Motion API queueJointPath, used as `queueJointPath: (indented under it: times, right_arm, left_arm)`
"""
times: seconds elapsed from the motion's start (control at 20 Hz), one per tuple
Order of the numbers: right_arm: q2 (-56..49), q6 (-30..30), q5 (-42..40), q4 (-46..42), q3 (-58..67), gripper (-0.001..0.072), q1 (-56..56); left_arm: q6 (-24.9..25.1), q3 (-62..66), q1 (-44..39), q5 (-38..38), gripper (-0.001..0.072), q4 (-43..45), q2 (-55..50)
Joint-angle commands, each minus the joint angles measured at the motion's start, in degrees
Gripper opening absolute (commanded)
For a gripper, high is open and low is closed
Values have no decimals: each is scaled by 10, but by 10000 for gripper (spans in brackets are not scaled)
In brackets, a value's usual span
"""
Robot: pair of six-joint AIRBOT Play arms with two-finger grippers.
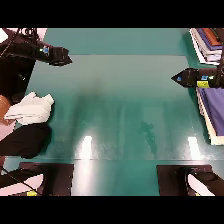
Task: Fold the shirts.
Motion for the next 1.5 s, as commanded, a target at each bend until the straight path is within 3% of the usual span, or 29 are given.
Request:
queueJointPath:
  times: [0.0, 0.55, 0.8, 0.95, 1.1, 1.3, 1.35, 1.45]
  right_arm:
    - [0, 0, -1, 0, 0, 22, 2]
    - [0, 0, 0, 0, 0, 22, 2]
    - [0, 0, -4, 0, 0, 22, 2]
    - [0, 0, -3, 0, 0, 22, 2]
    - [0, 0, -3, 0, -1, 22, 2]
    - [0, 0, -3, 0, -1, 22, 2]
    - [0, 0, -3, 0, -1, 22, 2]
    - [0, 0, -3, 0, -1, 22, 2]
  left_arm:
    - [0, 0, 0, 0, 25, 0, 0]
    - [0, 0, 0, 0, 25, 0, 0]
    - [-2, 0, 0, 67, 24, -19, 0]
    - [8, 3, 9, 22, 24, 54, 6]
    - [-46, -14, 69, -41, 24, 174, 35]
    - [-28, -130, 187, -107, 26, 201, 80]
    - [-30, -165, 210, -113, 59, 209, 83]
    - [-33, -239, 249, -101, 682, 212, 85]
